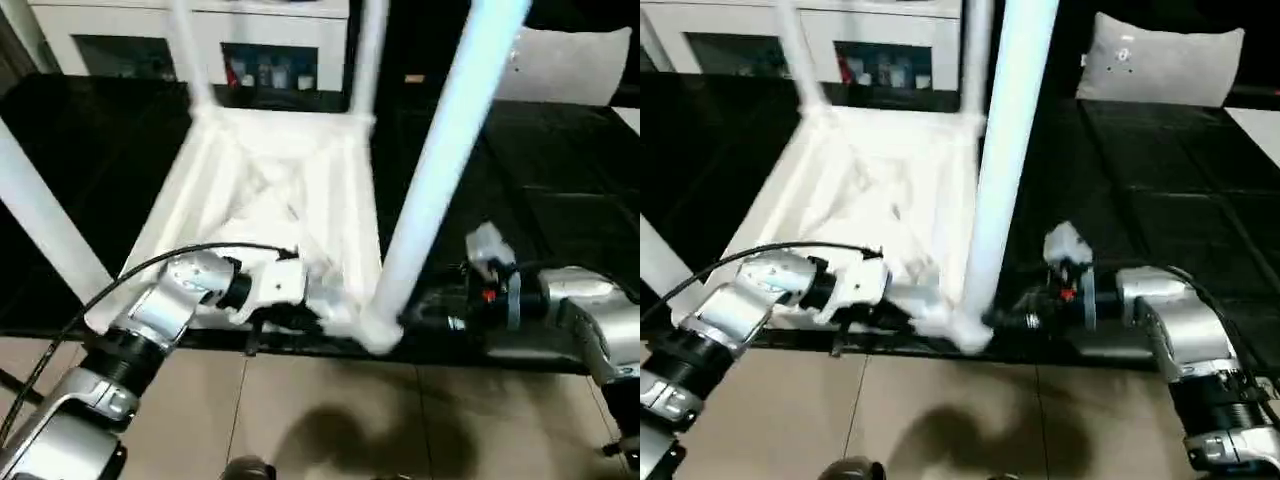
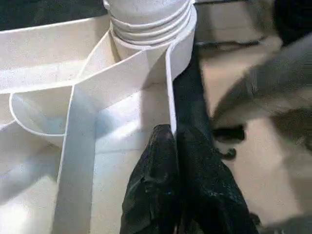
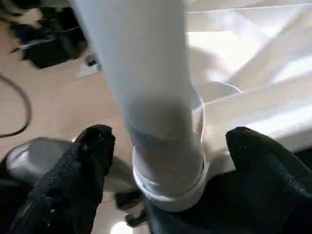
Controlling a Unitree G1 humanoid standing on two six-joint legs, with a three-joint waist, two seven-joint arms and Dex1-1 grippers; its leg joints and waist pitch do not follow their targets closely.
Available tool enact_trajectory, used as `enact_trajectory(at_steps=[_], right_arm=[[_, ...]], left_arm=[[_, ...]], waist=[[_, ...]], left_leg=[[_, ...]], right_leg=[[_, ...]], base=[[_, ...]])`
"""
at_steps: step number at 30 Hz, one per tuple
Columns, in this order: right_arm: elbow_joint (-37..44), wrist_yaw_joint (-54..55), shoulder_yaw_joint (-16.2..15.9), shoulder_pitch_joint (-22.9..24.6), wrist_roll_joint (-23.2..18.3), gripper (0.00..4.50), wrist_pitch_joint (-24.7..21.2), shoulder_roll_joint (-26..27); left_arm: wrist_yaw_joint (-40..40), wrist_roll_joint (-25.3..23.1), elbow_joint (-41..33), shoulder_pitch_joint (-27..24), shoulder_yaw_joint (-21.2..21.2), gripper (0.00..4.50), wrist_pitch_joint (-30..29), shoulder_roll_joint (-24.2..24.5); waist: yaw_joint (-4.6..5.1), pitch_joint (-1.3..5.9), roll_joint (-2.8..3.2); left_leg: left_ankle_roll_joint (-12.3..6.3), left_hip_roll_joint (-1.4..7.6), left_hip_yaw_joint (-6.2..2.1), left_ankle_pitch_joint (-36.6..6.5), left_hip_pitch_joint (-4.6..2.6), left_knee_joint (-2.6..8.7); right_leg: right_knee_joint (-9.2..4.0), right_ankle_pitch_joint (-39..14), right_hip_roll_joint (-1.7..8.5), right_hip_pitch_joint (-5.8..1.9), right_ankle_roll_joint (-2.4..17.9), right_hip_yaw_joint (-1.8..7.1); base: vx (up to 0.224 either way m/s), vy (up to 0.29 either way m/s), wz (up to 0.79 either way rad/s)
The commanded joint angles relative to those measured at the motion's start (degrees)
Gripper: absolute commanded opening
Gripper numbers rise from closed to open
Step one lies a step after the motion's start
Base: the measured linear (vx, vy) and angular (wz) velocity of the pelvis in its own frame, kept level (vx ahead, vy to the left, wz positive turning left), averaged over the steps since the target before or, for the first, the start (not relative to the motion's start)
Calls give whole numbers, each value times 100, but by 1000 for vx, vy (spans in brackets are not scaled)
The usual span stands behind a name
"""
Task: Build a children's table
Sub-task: Rotate leg to tighten
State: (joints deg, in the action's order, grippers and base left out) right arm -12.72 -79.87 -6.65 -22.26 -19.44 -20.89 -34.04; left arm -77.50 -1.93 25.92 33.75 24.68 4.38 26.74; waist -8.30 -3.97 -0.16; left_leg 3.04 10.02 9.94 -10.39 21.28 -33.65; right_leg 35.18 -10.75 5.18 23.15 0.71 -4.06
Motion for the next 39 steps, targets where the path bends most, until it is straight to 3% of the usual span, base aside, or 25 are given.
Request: enact_trajectory(at_steps=[1,9,11,14,19,21,23,24,26,29,31,33,36,37,39], right_arm=[[65,-234,-91,-72,-120,364,-47,-53],[-71,-432,-279,-127,-78,282,-11,87],[-59,-483,-305,-122,-108,282,-45,88],[-19,-537,-355,-105,-181,248,-118,85],[127,-349,-236,-39,-394,210,-395,197],[256,377,-52,-40,-395,204,-691,460],[293,991,46,-56,-221,203,-752,682],[295,1403,125,-84,-140,201,-854,848],[284,1823,216,-123,-71,199,-995,1019],[203,2815,437,-231,95,198,-1308,1420],[120,3587,574,-297,266,197,-1429,1732],[-12,4887,781,-388,586,196,-1461,2292],[-309,5586,954,-475,670,196,-1018,2708],[-349,5618,958,-488,681,231,-886,2760],[-355,5674,958,-504,726,263,-756,2843]], left_arm=[[-341,-96,-167,-32,312,0,235,40],[-429,-62,-193,-39,357,0,331,2],[-438,-65,-191,-43,353,0,339,-4],[-454,-60,-163,-46,340,0,346,-14],[-403,107,-206,-60,217,0,1,-69],[-149,205,-266,-44,60,0,-481,-191],[48,286,-311,-26,-62,0,-850,-308],[204,308,-330,-6,-127,0,-1057,-392],[397,306,-323,23,-185,0,-1226,-490],[907,264,-246,109,-308,0,-1560,-741],[1375,180,-147,190,-407,0,-1809,-970],[2281,-2,51,337,-620,0,-2213,-1409],[2981,-76,249,454,-784,0,-2334,-1769],[3071,-71,275,466,-814,0,-2330,-1828],[3177,-75,276,468,-854,0,-2374,-1900]], waist=[[14,431,-13],[-11,442,-7],[-14,449,1],[-19,458,-8],[-32,448,-5],[-30,420,15],[16,393,10],[64,367,-12],[130,352,-14],[264,346,-17],[343,344,-23],[420,356,-24],[444,382,-27],[424,395,-18],[416,431,19]], left_leg=[[-458,356,-60,-883,-83,350],[-263,346,-70,-1044,-81,363],[-265,344,-73,-1002,-73,357],[-327,340,-70,-869,-69,345],[-348,340,-64,-851,-72,344],[-284,336,-72,-939,-66,358],[-159,326,-77,-1158,-72,389],[-3,296,-104,-1410,-62,410],[90,289,-123,-1565,-75,429],[161,269,-141,-1569,-45,450],[141,243,-154,-1512,2,448],[167,227,-134,-1387,-26,420],[113,208,-108,-1254,-33,390],[66,215,-107,-1180,-30,391],[-163,224,-92,-733,-12,371]], right_leg=[[-341,-578,385,-313,1589,271],[-359,-842,392,-314,1502,271],[-347,-769,392,-321,1510,271],[-321,-536,378,-324,1546,267],[-319,-535,377,-323,1576,269],[-340,-747,382,-318,1533,270],[-383,-1185,383,-302,1409,274],[-449,-1860,412,-311,1209,273],[-501,-2291,406,-292,1002,271],[-500,-2320,379,-287,944,259],[-529,-2471,387,-315,795,244],[-523,-2268,364,-258,857,255],[-526,-1961,360,-266,936,264],[-511,-1760,361,-278,969,268],[-412,-680,313,-311,1185,266]], base=[[0,0,0],[0,0,0],[0,0,0],[0,0,0],[0,0,0],[0,0,0],[0,0,0],[0,0,0],[0,0,0],[0,0,0],[0,0,0],[0,0,0],[0,0,0],[0,0,0],[25,-1,1]])
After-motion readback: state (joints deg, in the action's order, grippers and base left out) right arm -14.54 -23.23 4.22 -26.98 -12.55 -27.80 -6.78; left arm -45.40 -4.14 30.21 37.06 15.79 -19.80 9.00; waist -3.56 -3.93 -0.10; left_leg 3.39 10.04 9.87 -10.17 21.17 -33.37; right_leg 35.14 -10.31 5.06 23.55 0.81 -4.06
